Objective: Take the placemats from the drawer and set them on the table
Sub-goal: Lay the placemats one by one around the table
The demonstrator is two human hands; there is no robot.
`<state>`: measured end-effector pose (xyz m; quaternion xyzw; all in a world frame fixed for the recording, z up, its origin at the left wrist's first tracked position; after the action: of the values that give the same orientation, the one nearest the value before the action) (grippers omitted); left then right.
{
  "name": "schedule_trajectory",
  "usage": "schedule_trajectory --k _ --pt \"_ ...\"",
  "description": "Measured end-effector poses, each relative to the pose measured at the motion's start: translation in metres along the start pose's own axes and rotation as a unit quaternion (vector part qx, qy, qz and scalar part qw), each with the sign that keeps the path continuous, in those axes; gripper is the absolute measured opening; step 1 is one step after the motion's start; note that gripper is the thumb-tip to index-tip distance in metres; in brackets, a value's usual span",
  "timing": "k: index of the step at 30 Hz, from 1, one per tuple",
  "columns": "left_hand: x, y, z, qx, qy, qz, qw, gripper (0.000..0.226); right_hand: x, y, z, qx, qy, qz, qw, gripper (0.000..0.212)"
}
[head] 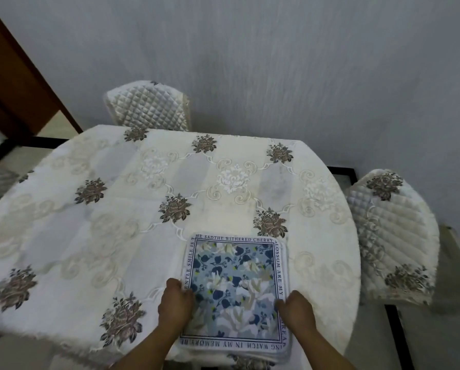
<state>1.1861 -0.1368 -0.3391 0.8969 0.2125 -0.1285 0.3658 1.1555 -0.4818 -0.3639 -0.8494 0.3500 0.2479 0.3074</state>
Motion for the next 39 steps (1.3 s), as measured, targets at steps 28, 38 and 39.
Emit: schedule_trajectory --k 28,38,39 --pt "-0.140 0.270 0.057 -0.160 -0.056 0.255 0.952 0.032 -0.040 0.098 -0.265 0.216 0.228 -0.095 0.945 0.019" --pt "-0.246 0.352 0.182 -0.188 -0.022 0.172 0.967 0.028 0.026 0.236 -0.386 0.220 0.188 -0.108 0.951 0.027" --pt "-0.249 0.358 0.187 -0.185 -0.015 0.170 0.968 0.029 0.032 0.238 -0.397 0.217 0.186 -0.113 0.952 0.027"
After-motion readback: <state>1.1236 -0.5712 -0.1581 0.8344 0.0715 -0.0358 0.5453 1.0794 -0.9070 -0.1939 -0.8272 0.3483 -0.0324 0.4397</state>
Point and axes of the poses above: each hand's wrist, its own x-axis towards the middle knuckle, its own z-axis out of the palm, y = z × x, the point moved 7 cm from there along x, towards the middle knuckle, and after that the axes turned 7 degrees about z, right-handed, at the moved point
